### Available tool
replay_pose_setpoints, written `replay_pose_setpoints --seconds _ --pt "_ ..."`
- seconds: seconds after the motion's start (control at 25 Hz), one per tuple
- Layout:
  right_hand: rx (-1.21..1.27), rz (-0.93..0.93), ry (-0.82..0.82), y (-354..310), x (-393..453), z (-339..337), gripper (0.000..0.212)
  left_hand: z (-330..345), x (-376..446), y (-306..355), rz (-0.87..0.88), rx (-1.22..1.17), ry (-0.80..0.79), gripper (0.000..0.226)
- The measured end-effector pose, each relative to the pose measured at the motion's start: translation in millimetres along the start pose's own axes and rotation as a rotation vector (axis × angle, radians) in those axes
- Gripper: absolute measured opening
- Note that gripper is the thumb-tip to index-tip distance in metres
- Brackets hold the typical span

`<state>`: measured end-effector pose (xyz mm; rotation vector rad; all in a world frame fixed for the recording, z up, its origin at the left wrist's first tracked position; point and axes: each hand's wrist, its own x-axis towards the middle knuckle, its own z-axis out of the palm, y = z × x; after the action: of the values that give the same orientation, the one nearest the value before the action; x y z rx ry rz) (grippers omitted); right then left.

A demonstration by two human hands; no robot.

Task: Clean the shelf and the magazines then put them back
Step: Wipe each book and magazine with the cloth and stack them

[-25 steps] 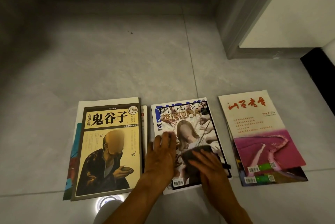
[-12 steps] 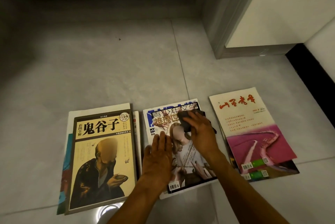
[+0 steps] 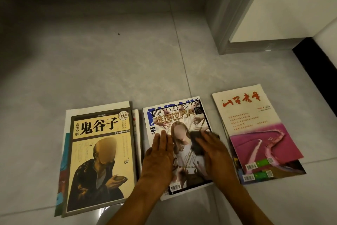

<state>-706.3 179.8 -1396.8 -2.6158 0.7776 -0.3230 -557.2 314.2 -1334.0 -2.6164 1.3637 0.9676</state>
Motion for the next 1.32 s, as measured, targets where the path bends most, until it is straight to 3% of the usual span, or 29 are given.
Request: replay_pose_setpoints --seconds 0.08,0.24,0.44,0.6,0.68,0.76,0.88,0.96,1.04,1.12,1.2,1.32 --pt "0.053 0.119 0.008 -2.7 62.9 -0.6 0.06 -0.1 1.1 -0.2 -0.009 -0.009 -0.015 0.108" --pt "0.124 0.162 0.006 -5.9 117.6 6.0 0.058 0.2 0.1 -1.4 -0.012 -0.012 -0.013 0.106" --pt "0.052 0.123 0.031 0.4 42.9 4.0 0.058 -0.7 2.1 -3.1 0.004 -0.082 0.015 0.11" --pt "-0.175 -0.035 0.089 -18.1 -55.7 1.5 0.082 0.5 0.8 -11.6 0.031 -0.09 0.017 0.112" --pt "-0.261 -0.079 0.081 -28.3 -79.1 8.0 0.059 4.7 -3.3 -15.7 0.055 -0.11 0.055 0.108" --pt "-0.351 0.011 0.005 -38.3 -77.4 10.8 0.053 16.5 -12.7 -9.1 0.061 -0.279 0.162 0.098" --pt "-0.345 0.108 -0.036 -52.2 -58.7 6.9 0.054 29.3 -32.6 15.4 -0.121 -0.973 0.364 0.089" --pt "-0.227 0.185 -0.028 -66.4 -46.6 -0.1 0.047 22.9 -33.6 14.9 -0.317 -1.518 0.443 0.081" --pt "-0.096 0.322 0.005 -78.4 -35.4 -9.1 0.047 11.7 -28.5 6.6 -0.419 -1.771 0.348 0.064" --pt "0.074 0.442 0.008 -79.8 -27.9 -11.9 0.041 4.9 -32.6 10.9 -0.339 -1.626 0.134 0.053" --pt "0.402 0.568 -0.015 -74.1 -19.0 -16.5 0.033 10.9 -41.2 26.6 -0.238 -1.404 0.007 0.061" --pt "0.762 0.637 0.031 -75.3 -3.9 -44.5 0.028 17.3 -50.4 39.8 -0.22 -1.235 0.194 0.055"
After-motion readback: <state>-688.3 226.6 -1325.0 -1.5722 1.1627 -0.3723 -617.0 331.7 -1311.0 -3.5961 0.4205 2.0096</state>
